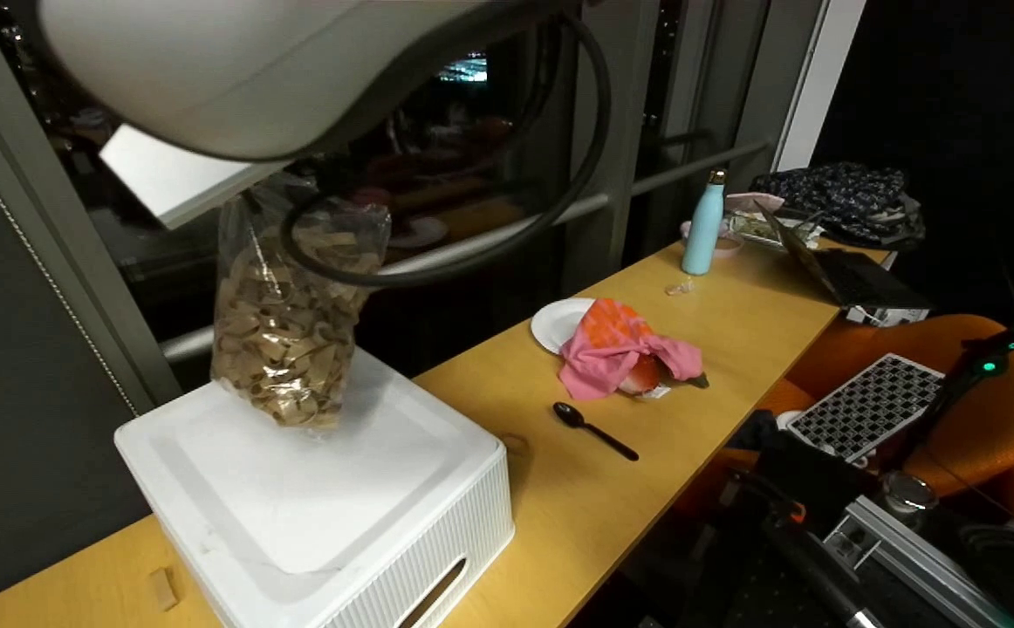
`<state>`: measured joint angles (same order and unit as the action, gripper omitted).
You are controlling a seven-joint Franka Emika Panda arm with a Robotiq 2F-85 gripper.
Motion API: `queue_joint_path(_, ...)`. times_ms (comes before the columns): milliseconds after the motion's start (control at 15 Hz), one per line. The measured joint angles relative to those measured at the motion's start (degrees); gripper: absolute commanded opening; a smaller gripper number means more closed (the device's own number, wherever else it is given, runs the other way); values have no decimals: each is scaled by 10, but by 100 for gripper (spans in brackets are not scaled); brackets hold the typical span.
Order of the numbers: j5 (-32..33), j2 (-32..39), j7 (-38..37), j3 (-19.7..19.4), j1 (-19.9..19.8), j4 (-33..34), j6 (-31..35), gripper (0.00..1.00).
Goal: Remove the turnip plushie and pink shirt from the top of the basket, then put the bag of rubber bands on the white basket
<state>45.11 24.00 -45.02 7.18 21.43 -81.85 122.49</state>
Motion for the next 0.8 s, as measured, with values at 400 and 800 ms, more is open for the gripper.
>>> queue_joint_path(400,0,53,9,-1,39,55,0,0)
queue_joint_path(800,0,71,10,-11,40,56,0,0)
